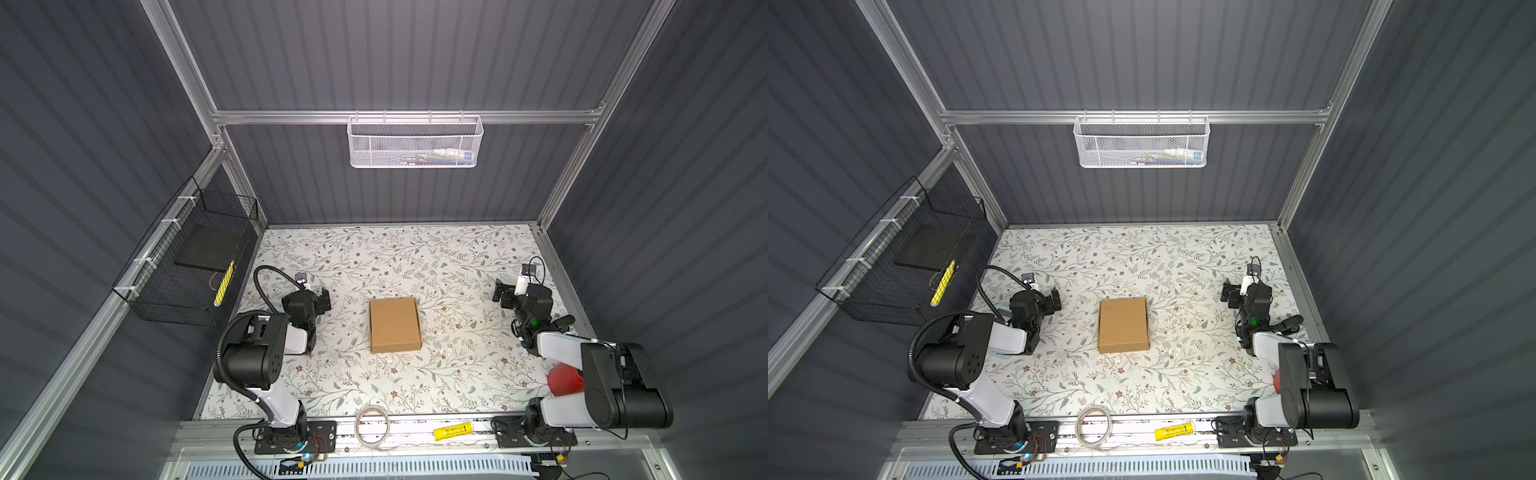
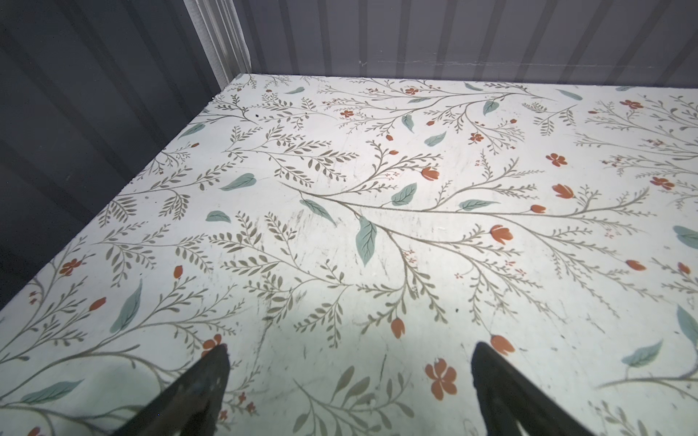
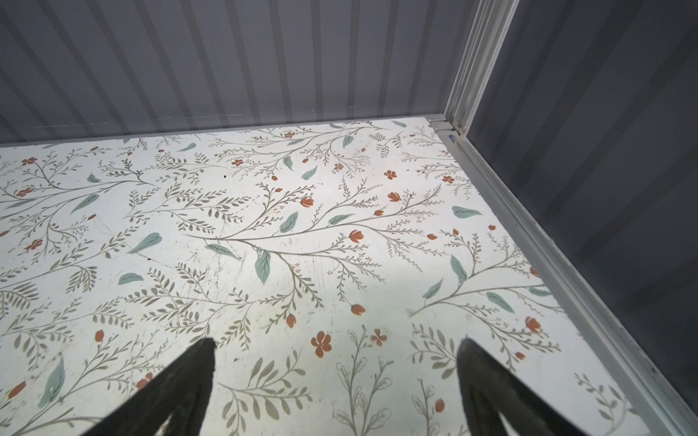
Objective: Assemble paper box
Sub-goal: Reset both arms
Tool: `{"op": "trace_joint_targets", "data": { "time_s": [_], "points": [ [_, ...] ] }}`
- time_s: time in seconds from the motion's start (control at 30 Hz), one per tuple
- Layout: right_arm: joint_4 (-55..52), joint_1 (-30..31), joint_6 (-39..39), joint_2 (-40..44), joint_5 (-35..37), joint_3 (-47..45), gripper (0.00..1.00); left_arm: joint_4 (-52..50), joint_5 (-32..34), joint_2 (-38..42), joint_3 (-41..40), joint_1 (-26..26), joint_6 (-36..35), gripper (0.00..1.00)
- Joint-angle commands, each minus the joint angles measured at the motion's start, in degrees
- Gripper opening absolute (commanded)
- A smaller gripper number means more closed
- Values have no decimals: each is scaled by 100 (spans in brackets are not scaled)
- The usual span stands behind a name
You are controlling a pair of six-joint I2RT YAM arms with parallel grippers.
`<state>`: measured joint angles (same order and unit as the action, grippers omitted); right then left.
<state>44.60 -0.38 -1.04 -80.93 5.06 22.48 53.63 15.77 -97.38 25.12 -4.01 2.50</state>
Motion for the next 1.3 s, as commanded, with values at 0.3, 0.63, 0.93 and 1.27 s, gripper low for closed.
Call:
{"op": "trace_joint_targets", "data": {
  "time_s": [0.3,0.63,0.93,1.27],
  "points": [
    [1212,-392,-196,-299,-732,-399,99,47,-17,-70,67,32,-88,100],
    [1051,-394,-203,-249,-708,-358,99,51,-12,-70,70,32,-87,100],
    [1060,-384,-195,-257,-708,-358,99,51,-13,-70,72,32,-85,100],
    [957,-393,-213,-303,-735,-277,99,43,-12,-70,80,32,-92,100]
  ]
}}
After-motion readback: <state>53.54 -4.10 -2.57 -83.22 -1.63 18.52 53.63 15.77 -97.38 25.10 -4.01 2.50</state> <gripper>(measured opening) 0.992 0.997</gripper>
